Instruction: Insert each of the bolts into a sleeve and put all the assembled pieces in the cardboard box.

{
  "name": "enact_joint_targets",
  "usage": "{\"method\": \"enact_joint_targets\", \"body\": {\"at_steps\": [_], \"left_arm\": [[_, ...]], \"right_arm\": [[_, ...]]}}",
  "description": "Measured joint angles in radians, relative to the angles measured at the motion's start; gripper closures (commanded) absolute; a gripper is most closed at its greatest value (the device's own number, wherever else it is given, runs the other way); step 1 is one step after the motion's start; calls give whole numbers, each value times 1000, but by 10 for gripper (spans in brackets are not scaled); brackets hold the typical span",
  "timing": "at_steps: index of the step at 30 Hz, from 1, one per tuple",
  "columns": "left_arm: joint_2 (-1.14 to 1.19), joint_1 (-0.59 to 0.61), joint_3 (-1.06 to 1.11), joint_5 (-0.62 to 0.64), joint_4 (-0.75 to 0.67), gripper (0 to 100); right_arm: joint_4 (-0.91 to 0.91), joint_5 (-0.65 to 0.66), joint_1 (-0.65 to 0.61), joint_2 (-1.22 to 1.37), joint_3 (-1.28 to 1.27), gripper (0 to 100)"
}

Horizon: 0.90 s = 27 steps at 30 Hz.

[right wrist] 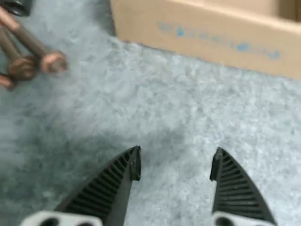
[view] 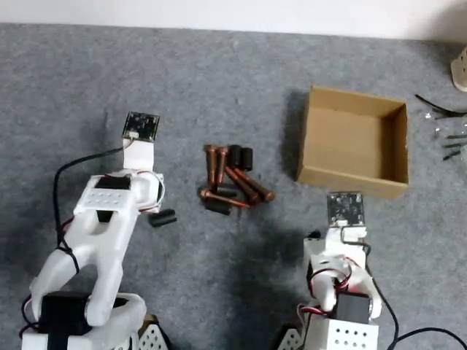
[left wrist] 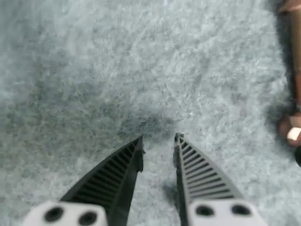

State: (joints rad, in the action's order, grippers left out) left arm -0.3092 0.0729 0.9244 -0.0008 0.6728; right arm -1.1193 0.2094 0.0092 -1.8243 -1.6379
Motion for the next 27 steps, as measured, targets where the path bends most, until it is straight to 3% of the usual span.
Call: {"method": "enact_joint_targets", "body": {"at_steps": [7,20,27], "left_arm": [[0,11,0,0,0,882],[3,11,0,0,0,882],[3,11,0,0,0,882]], "right_arm": [[87,0,-63,296,229,828],[98,-259,-408,1545,1192,828],[101,-331,-528,2005,1539,828]]}}
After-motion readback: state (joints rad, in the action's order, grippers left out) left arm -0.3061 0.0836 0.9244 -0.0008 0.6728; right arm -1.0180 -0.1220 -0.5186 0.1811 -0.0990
